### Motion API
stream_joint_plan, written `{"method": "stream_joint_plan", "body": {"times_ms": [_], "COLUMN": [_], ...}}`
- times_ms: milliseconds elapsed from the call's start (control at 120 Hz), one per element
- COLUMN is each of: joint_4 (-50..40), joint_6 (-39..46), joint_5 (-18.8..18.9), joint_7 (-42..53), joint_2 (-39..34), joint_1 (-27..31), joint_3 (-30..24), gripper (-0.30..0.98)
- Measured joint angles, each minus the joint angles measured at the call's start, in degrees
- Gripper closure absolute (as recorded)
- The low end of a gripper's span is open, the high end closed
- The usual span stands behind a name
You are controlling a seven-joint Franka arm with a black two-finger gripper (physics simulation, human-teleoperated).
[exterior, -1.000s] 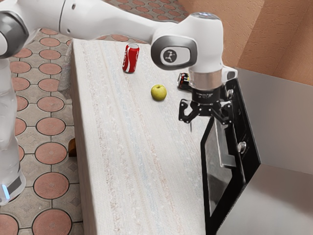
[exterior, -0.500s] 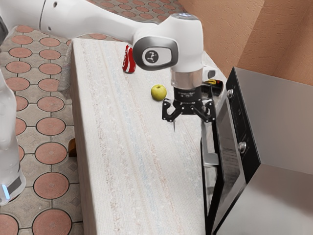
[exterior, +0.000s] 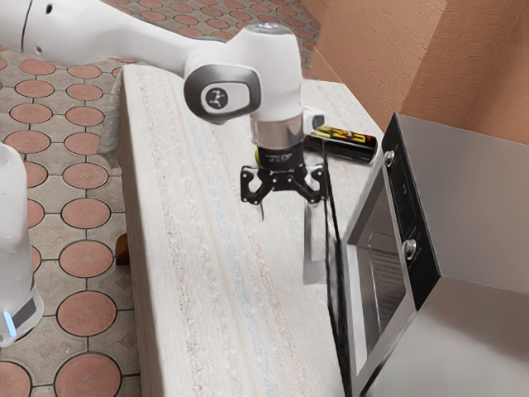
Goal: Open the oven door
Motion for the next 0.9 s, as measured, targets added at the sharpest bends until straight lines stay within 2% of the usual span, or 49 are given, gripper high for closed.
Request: {"method": "stream_joint_plan", "body": {"times_ms": [133,200,258,350,483,550,633,675,717,742,775,817,850,900], "joint_4": [-3.04,-5.33,-7.85,-10.7,-11.98,-13.28,-11.06,-3.28,8.18,13.91,19.49,23.17,24.62,25.56], "joint_6": [0.53,0.51,-0.16,-1.61,-2.91,-3.55,-4.05,-4.97,-8.62,-11.43,-15.5,-19.94,-22.9,-26.49], "joint_5": [-1.56,-2.82,-4.82,-7.58,-10.09,-10.63,-10.54,-7.05,-1.0,2.77,7.92,12.78,15.25,16.91], "joint_7": [0.11,0.12,0.14,0.14,0.06,0.02,-0.48,-1.75,-5.06,-7.35,-10.33,-13.83,-16.45,-20.13], "joint_2": [-4.07,-8.18,-15.33,-23.17,-26.71,-32.93,-33.7,-28.37,-19.87,-15.14,-8.81,-2.9,0.51,2.44], "joint_1": [1.57,4.2,8.49,12.13,16.79,19.57,21.11,19.86,13.56,8.59,0.88,-4.69,-4.79,-2.0], "joint_3": [-0.56,-2.07,-4.92,-8.81,-14.74,-17.86,-18.18,-16.35,-11.03,-6.45,2.33,11.34,15.42,17.19], "gripper": [0.01,0.01,0.0,0.0,0.0,0.0,0.0,0.0,0.0,0.0,0.0,0.0,0.0,0.0]}}
